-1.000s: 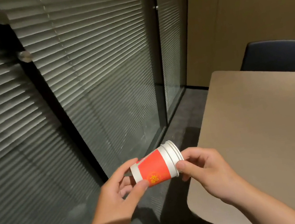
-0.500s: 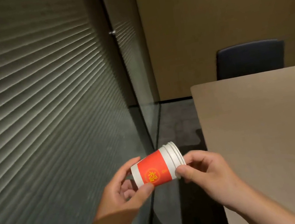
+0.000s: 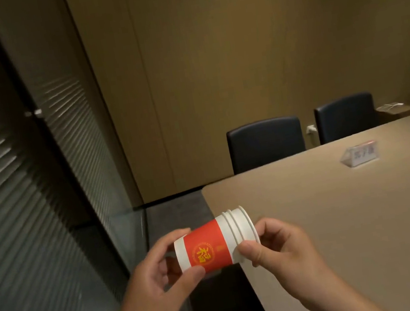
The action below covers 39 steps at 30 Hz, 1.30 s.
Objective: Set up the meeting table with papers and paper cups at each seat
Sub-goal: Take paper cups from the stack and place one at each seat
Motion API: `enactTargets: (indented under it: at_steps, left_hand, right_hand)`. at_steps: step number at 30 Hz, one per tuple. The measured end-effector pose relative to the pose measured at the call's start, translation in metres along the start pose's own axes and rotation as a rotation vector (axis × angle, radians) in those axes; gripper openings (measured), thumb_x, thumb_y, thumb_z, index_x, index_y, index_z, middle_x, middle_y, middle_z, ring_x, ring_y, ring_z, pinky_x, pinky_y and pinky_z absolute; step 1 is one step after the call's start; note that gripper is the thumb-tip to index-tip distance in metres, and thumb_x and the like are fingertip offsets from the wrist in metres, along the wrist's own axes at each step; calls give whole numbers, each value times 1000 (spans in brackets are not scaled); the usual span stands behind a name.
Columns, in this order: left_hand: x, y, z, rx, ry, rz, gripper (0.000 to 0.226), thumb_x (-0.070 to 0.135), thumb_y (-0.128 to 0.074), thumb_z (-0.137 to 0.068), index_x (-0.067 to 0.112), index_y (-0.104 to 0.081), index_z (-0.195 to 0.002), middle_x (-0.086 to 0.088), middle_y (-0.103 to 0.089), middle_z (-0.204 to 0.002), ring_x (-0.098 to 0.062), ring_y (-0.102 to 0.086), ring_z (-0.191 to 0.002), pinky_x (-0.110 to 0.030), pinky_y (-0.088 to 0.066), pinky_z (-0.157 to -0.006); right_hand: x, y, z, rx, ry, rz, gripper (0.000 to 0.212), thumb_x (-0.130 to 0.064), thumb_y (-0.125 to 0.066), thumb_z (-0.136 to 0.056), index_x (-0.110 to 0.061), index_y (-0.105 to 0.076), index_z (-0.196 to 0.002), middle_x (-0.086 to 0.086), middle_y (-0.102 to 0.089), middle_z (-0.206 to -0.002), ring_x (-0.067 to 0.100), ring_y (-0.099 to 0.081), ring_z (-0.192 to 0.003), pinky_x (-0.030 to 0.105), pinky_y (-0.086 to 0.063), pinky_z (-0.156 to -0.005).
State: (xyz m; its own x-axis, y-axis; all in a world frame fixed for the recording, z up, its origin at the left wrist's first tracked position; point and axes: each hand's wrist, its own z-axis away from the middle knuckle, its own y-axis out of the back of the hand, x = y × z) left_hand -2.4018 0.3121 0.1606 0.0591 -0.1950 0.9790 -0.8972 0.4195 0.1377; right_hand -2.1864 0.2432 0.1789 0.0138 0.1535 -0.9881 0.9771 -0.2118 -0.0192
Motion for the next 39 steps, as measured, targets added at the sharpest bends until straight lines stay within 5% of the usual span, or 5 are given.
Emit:
enactTargets:
  at_steps: [6, 10, 20, 30, 39]
  left_hand:
    - [-18, 37, -145, -109, -18, -9, 75, 65, -84, -47, 44, -63, -115, 7, -66, -115, -22, -66, -109, -36, -60, -76]
    - [-36, 41, -236, -123, -20, 6, 67, 68, -83, -44, 42, -68, -104, -2, -71, -103, -19, -70, -81, -25, -53, -54]
    - [-65, 61, -511, -113, 13, -34, 36, 47, -68, -59, 30, -73, -91, -13, -71, -76, -22, -61, -52, -31, -54, -53]
    - [-111, 47, -706, -248, 21, 28, 55, 44, -69, -59, 13, -61, -103, -11, -71, -72, -22, -60, -49, -28, -53, -50]
    - [-150, 49, -923, -671, -32, 141, 46, 8, -78, -66, 23, -65, -107, -9, -72, -99, -18, -69, -79, -23, -56, -64]
  right_hand:
    - [20, -5, -121, 113, -31, 10, 19, -34, -80, -73, -20, -68, -72, -6, -68, -68, 3, -62, -64, 19, -49, -58]
    - [37, 7, -201, 162, -1, 26, 13, -25, -80, -74, -20, -70, -68, -5, -67, -63, 2, -61, -61, 17, -47, -56]
    - [80, 44, -465, 187, 48, 121, 24, -41, -70, -72, -21, -70, -83, -2, -71, -88, 15, -68, -91, 34, -61, -74]
    - [113, 83, -625, 302, 37, 194, 14, -38, -70, -77, -27, -71, -86, 2, -72, -89, 20, -69, -87, 42, -60, -77]
    - [145, 100, -779, 627, 119, 200, 11, -34, -73, -75, -24, -71, -78, 5, -69, -74, 14, -62, -69, 31, -50, -64]
